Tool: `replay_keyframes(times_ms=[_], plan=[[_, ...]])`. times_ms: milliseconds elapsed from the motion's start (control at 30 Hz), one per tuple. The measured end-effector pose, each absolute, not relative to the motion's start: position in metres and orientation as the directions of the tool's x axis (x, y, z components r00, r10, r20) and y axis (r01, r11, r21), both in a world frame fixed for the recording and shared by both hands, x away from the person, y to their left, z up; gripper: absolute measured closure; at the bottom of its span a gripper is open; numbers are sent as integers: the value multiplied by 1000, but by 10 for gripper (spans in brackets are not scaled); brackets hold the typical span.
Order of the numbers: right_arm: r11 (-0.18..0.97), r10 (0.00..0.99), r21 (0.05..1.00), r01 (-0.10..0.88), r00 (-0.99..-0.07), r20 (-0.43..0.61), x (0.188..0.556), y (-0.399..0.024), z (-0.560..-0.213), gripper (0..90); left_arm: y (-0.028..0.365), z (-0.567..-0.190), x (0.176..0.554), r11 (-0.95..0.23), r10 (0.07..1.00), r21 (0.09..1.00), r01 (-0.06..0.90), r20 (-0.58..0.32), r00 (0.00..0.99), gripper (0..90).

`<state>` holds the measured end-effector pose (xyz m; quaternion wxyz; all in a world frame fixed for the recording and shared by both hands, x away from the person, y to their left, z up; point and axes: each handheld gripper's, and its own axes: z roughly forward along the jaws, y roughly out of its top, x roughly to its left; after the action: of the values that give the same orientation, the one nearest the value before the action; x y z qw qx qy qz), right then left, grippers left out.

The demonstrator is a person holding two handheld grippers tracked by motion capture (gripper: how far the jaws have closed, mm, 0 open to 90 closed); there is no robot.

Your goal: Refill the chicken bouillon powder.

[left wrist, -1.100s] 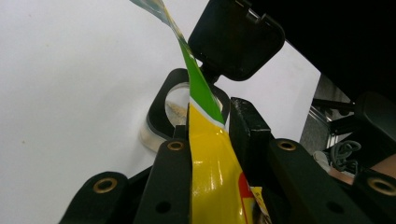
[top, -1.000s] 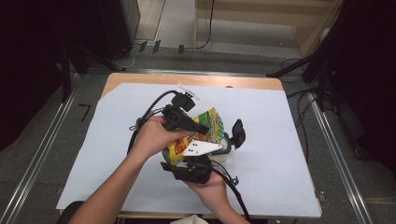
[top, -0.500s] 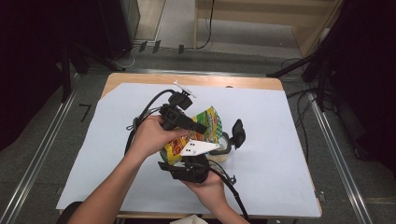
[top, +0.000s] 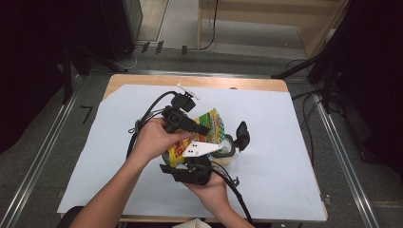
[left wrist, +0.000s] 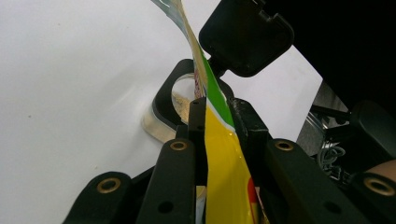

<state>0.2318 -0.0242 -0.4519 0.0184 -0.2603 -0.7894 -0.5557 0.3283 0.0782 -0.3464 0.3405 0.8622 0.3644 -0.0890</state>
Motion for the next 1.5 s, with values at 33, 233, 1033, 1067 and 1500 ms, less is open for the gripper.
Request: replay_keyframes(times_ms=[33, 233, 1033, 1067, 1500], plan=[[246, 390, 867, 433, -863, 320, 232, -24, -452, 672, 78, -346, 328, -504, 568, 522, 688, -399, 720, 798], [244, 389, 858, 452, -856, 340, 233, -25, -450, 670, 79, -348, 332, -499, 564, 522, 692, -410, 717, 783], [248, 392, 853, 460, -853, 346, 238, -26, -448, 665, 78, -349, 338, -493, 563, 524, 695, -417, 714, 768], [248, 392, 853, 458, -853, 345, 239, -26, -448, 665, 78, -349, 338, -492, 563, 524, 695, -418, 713, 768], [252, 397, 842, 476, -845, 359, 248, -26, -442, 666, 78, -347, 354, -490, 558, 500, 714, -450, 697, 770]])
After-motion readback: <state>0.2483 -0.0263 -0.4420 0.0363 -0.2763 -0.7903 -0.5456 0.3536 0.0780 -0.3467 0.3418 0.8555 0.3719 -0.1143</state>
